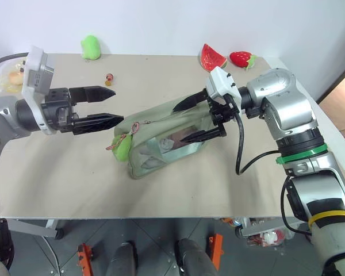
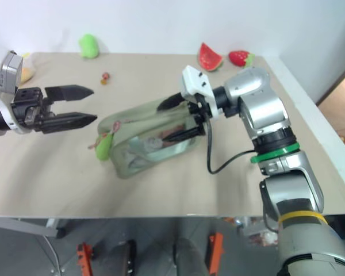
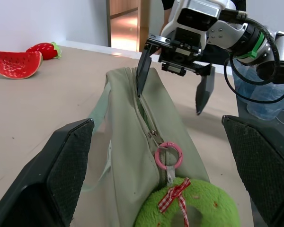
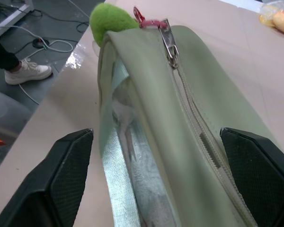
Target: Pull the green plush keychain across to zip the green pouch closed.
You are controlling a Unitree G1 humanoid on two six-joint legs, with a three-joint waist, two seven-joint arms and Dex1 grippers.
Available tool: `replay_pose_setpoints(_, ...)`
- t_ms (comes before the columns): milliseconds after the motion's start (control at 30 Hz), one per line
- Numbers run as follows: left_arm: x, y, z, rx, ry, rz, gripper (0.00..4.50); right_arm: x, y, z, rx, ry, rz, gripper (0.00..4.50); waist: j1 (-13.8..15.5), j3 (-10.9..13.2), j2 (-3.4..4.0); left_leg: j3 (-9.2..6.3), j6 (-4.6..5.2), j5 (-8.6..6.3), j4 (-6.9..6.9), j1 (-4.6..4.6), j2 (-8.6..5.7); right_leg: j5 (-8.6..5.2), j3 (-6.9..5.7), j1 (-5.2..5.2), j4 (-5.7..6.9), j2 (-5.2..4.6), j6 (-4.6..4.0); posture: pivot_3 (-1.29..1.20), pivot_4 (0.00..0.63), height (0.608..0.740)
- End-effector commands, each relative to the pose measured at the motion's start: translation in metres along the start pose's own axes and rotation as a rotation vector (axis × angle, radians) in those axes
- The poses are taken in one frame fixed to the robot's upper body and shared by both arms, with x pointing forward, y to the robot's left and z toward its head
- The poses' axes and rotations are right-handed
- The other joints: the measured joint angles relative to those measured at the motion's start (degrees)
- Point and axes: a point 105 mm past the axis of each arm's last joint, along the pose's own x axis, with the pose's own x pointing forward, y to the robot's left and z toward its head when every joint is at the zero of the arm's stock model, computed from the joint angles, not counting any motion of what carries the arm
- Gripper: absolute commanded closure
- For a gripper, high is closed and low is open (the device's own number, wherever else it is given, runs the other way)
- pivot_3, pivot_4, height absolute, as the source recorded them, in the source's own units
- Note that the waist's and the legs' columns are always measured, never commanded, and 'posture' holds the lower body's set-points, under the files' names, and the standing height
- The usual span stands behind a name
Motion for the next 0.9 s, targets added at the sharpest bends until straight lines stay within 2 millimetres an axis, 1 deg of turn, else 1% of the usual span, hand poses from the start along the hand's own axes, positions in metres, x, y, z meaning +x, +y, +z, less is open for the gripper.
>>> replay_pose_setpoints(33,-0.002,-0.005,0.012,0.068,-0.020,0.002,0.00,-0.002,0.004,0.009,-0.046,-0.001,0.043,1.42,0.0,0.0,0.00,0.00,0.00,0.00,0.01,0.00,0.00,0.00,0.00,0.00,0.02,0.00,0.00,0.00,0.150,0.740)
replay_pose_setpoints(67,-0.002,-0.005,0.013,0.068,-0.023,0.003,0.00,-0.002,0.005,0.008,-0.045,0.002,0.045,1.98,0.0,0.0,0.00,-0.01,-0.01,0.00,0.04,0.00,0.00,-0.02,0.00,0.00,0.08,0.00,0.00,0.00,0.150,0.740)
replay_pose_setpoints(167,-0.003,-0.005,0.014,0.066,-0.032,0.010,0.00,-0.002,0.006,0.005,-0.045,0.017,0.047,2.69,0.0,0.0,0.00,-0.02,-0.01,0.00,0.10,0.02,0.00,-0.04,0.00,0.00,0.19,0.01,-0.02,0.00,0.150,0.740)
replay_pose_setpoints(200,-0.003,-0.004,0.014,0.066,-0.031,0.012,0.00,-0.003,0.006,0.004,-0.044,0.020,0.048,3.11,0.0,0.0,0.00,-0.03,-0.01,0.00,0.14,0.04,0.00,-0.05,0.00,0.00,0.27,0.02,-0.03,0.00,0.150,0.740)
replay_pose_setpoints(233,-0.004,-0.004,0.013,0.065,-0.029,0.017,0.00,-0.003,0.006,0.004,-0.044,0.023,0.049,3.32,0.0,0.0,0.00,-0.02,-0.01,0.00,0.15,0.04,0.00,-0.05,0.00,0.00,0.29,0.02,-0.03,0.00,0.150,0.740)
replay_pose_setpoints(300,-0.004,-0.004,0.013,0.064,-0.028,0.021,0.00,-0.003,0.006,0.003,-0.045,0.031,0.048,4.13,0.0,0.0,0.00,-0.02,-0.01,0.01,0.19,0.08,0.00,-0.07,0.00,0.00,0.38,0.02,-0.06,0.00,0.150,0.740)
replay_pose_setpoints(333,-0.004,-0.004,0.013,0.066,-0.029,0.023,0.00,-0.003,0.006,0.002,-0.047,0.033,0.048,4.37,0.0,0.0,0.00,-0.02,-0.01,0.01,0.21,0.09,0.00,-0.07,0.00,0.00,0.41,0.03,-0.07,0.00,0.150,0.740)
replay_pose_setpoints(367,-0.004,-0.004,0.013,0.067,-0.031,0.025,0.00,-0.004,0.006,0.002,-0.049,0.034,0.047,4.45,0.0,0.0,0.00,-0.03,-0.01,0.01,0.23,0.09,0.00,-0.07,0.00,0.00,0.42,0.03,-0.07,0.00,0.150,0.740)
replay_pose_setpoints(500,-0.004,-0.003,0.015,0.068,-0.043,0.031,0.00,-0.006,0.008,0.005,-0.055,0.029,0.050,4.45,0.0,0.0,0.00,-0.03,-0.01,0.01,0.34,0.08,0.00,-0.07,0.01,0.02,0.45,0.04,-0.07,0.00,0.150,0.740)
replay_pose_setpoints(600,-0.004,-0.003,0.017,0.070,-0.053,0.037,0.00,-0.009,0.008,0.003,-0.075,0.054,0.038,4.45,0.0,0.0,0.00,-0.03,-0.01,0.01,0.41,0.06,0.00,-0.07,0.01,0.03,0.45,0.04,-0.07,0.00,0.150,0.740)
replay_pose_setpoints(767,-0.007,-0.003,0.018,0.070,-0.070,0.051,0.00,-0.023,-0.017,0.011,-0.131,0.106,-0.096,4.45,0.0,0.0,0.01,-0.01,-0.01,0.01,0.45,0.06,0.00,-0.05,0.01,0.05,0.46,0.03,-0.08,0.00,0.150,0.740)
replay_pose_setpoints(900,-0.009,0.000,0.016,0.057,-0.085,0.067,0.00,-0.037,-0.049,0.012,-0.108,0.159,-0.260,4.45,-0.1,0.0,0.02,0.01,-0.01,0.01,0.51,0.06,0.00,-0.02,0.02,0.04,0.46,0.03,-0.12,0.00,0.150,0.740)
